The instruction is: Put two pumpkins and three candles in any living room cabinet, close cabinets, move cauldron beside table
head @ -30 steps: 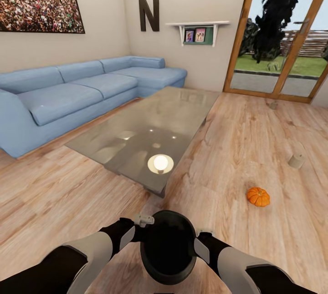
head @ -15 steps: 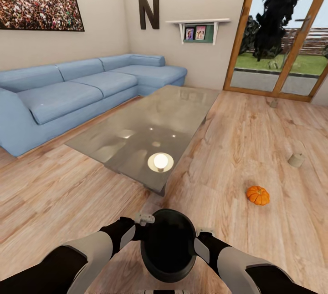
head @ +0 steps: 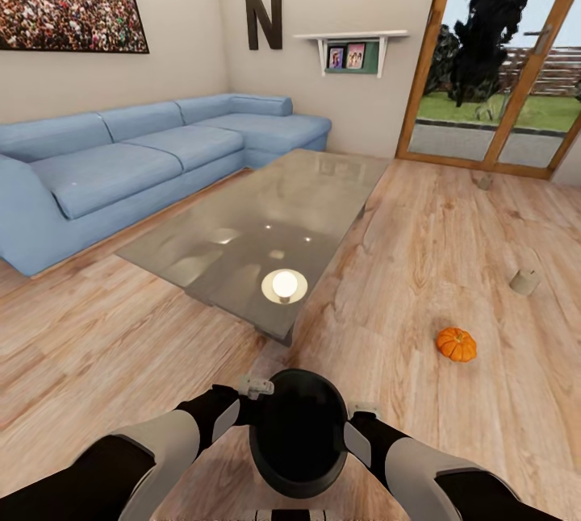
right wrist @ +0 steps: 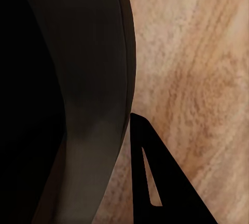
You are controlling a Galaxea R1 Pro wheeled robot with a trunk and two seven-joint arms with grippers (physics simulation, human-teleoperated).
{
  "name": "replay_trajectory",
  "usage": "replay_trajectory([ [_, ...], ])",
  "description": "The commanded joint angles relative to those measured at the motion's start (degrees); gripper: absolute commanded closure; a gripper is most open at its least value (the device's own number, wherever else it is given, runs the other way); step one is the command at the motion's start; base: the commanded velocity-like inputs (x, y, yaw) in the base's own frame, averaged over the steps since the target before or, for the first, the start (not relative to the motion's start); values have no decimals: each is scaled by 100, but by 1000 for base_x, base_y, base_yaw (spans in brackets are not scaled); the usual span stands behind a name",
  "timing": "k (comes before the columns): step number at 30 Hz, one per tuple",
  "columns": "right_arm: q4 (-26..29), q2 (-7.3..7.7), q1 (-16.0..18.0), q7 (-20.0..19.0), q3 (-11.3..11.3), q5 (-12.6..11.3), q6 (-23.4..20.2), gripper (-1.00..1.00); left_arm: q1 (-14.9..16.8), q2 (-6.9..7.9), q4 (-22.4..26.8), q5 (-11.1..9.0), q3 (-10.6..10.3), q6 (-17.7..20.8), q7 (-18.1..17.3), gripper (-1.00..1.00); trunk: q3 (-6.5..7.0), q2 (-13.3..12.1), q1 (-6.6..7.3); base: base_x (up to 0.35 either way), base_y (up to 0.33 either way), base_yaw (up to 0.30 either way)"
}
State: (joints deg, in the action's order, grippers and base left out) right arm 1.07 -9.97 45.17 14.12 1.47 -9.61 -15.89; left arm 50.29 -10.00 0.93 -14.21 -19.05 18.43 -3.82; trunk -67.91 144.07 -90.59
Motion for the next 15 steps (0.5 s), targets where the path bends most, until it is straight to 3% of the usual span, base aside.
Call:
replay_trajectory([
  [1, 34, -3, 1, -226, -165, -59, 235, 100, -2, 0, -50, 24, 367, 14, 347, 100, -6, 1, -271, 0, 0, 0],
  [15, 34, -3, 1, -226, -165, -59, 236, 100, -2, 0, -50, 16, 365, 12, 347, 100, -161, 11, -289, 0, 0, 0],
])
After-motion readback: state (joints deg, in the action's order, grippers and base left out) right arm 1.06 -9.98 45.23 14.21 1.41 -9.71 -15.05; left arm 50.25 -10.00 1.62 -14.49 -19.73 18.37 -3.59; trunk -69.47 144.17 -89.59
